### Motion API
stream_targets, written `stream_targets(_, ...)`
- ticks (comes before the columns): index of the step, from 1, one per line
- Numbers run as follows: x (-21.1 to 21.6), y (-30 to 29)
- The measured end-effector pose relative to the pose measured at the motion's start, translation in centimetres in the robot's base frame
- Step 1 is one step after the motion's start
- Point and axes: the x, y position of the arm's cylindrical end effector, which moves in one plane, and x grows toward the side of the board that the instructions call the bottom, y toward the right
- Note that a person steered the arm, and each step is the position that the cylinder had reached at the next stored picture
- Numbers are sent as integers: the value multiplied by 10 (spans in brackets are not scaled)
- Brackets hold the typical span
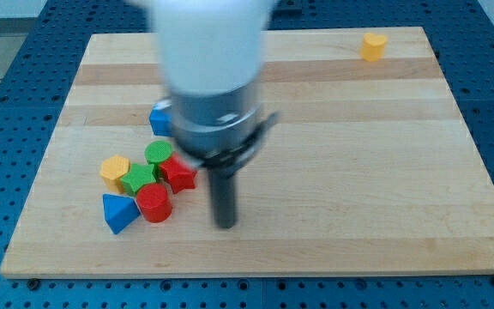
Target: Push the blue triangle towards top
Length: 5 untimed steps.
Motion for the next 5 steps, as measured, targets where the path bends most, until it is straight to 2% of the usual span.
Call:
stream_targets(1, 26, -89)
stream_targets(2, 4, -125)
stream_targets(4, -39, -131)
stream_targets(5, -40, -122)
